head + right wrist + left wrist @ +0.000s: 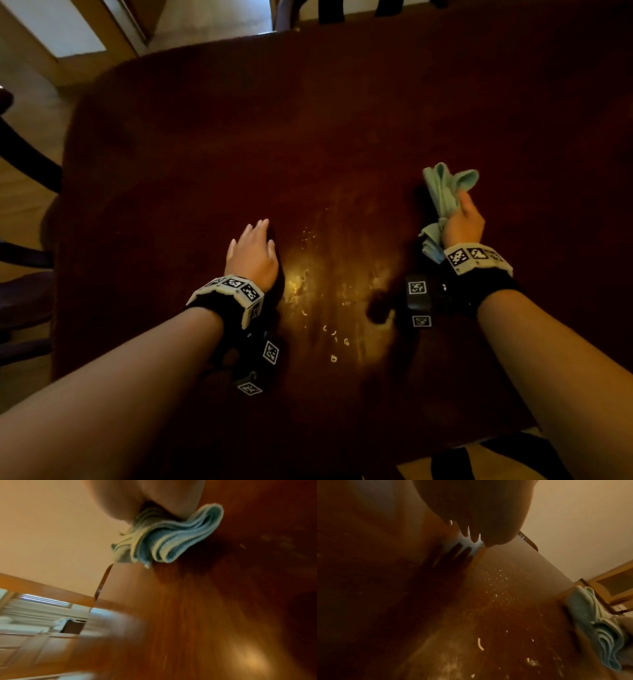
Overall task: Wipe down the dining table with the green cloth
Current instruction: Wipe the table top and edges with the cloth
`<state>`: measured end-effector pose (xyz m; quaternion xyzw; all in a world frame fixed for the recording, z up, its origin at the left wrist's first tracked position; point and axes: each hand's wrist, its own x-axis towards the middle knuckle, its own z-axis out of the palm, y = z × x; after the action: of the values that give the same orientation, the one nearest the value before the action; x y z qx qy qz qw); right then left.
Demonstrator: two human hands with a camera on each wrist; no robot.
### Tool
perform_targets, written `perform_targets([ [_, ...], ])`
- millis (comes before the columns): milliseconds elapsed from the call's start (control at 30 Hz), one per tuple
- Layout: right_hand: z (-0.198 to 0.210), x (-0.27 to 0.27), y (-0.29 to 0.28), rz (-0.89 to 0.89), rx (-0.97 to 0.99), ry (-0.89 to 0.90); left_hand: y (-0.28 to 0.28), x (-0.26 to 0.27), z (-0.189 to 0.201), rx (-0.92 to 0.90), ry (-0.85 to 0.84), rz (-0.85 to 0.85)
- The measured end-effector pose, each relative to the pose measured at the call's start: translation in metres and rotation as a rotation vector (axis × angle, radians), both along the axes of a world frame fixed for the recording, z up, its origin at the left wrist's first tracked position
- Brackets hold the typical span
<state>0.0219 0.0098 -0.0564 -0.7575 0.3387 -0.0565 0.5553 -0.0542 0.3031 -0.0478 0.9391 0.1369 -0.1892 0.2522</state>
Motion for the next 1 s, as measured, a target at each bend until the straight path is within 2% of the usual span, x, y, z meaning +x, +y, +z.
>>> perform_targets([
  [100,-0.014,0.028,-0.021,0.052,-0.206,0.056,-0.007,-0.002,-0.009,0.044,-0.023,0.029],
  [200,-0.023,0.063,-0.021,0.282,-0.534,0.263,-0.006,-0.007,-0.013,0.042,-0.063,0.042],
  [300,-0.026,0.102,0.008,0.554,-0.564,0.228,-0.005,-0.007,-0.016,0.052,-0.077,0.039],
  [433,-0.026,0.122,0.065,0.761,-0.553,0.143,-0.005,-0.007,-0.019,0.028,-0.077,0.041],
  [633,-0.040,0.062,0.110,1.021,-0.443,-0.104,0.007,-0.009,-0.013,-0.173,-0.101,0.157],
  [767,-0.033,-0.015,0.145,1.238,-0.388,-0.093,0.017,-0.025,-0.008,-0.188,-0.188,0.245],
  [900,-0.030,-0.086,0.160,1.435,-0.324,-0.042,0.035,-0.046,0.003,-0.194,-0.197,0.273],
  [967,-0.029,-0.102,0.160,1.415,-0.202,-0.002,0.040,-0.058,0.008,-0.193,-0.178,0.254],
  [1000,-0.026,-0.106,0.159,1.338,-0.105,0.028,0.042,-0.062,0.010,-0.197,-0.168,0.244],
])
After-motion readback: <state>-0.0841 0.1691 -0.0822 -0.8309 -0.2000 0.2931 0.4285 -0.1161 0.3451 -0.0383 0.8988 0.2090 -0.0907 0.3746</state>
